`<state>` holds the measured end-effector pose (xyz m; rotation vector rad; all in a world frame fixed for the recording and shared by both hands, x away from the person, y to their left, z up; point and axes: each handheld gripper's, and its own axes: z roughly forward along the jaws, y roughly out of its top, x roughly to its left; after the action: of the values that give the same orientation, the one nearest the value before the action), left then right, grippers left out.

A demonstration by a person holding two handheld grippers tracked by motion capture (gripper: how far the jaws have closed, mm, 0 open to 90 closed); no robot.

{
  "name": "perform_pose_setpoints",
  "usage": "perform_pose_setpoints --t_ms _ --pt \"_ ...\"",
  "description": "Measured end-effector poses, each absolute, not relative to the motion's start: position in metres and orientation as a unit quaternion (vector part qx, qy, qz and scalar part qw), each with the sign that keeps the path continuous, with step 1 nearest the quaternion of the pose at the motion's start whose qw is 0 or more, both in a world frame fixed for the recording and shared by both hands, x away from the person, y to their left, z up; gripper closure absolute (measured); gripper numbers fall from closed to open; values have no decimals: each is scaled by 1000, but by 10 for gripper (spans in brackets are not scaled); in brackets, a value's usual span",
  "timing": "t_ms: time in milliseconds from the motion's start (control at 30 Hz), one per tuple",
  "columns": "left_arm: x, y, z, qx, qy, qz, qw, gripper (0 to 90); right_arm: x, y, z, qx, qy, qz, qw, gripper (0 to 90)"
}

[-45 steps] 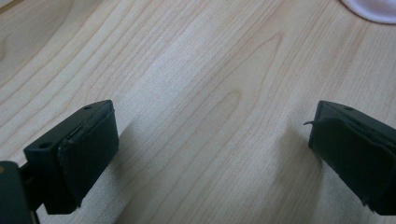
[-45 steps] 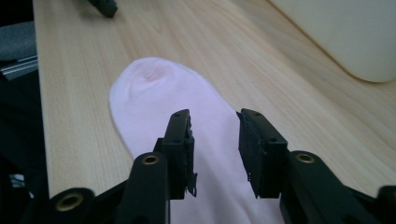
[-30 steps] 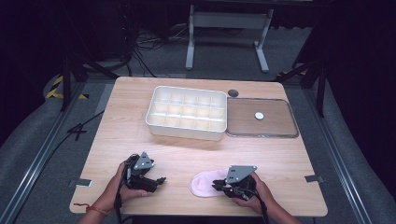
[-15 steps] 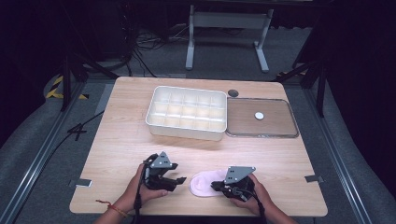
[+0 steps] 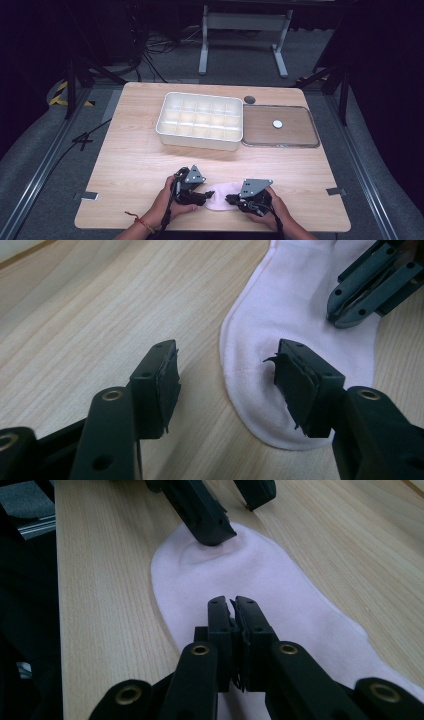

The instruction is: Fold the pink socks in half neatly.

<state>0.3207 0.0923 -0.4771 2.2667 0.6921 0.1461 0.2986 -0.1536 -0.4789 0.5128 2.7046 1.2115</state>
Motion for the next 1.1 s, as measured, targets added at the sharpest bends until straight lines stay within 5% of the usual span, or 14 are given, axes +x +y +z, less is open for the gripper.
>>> perform_pose_setpoints --t_ms 600,1100 --pt "322 97 -480 880 263 13 395 777 297 -151 -479 171 897 401 75 865" --pt "324 108 -474 865 273 7 421 822 301 -136 -479 185 895 399 73 871"
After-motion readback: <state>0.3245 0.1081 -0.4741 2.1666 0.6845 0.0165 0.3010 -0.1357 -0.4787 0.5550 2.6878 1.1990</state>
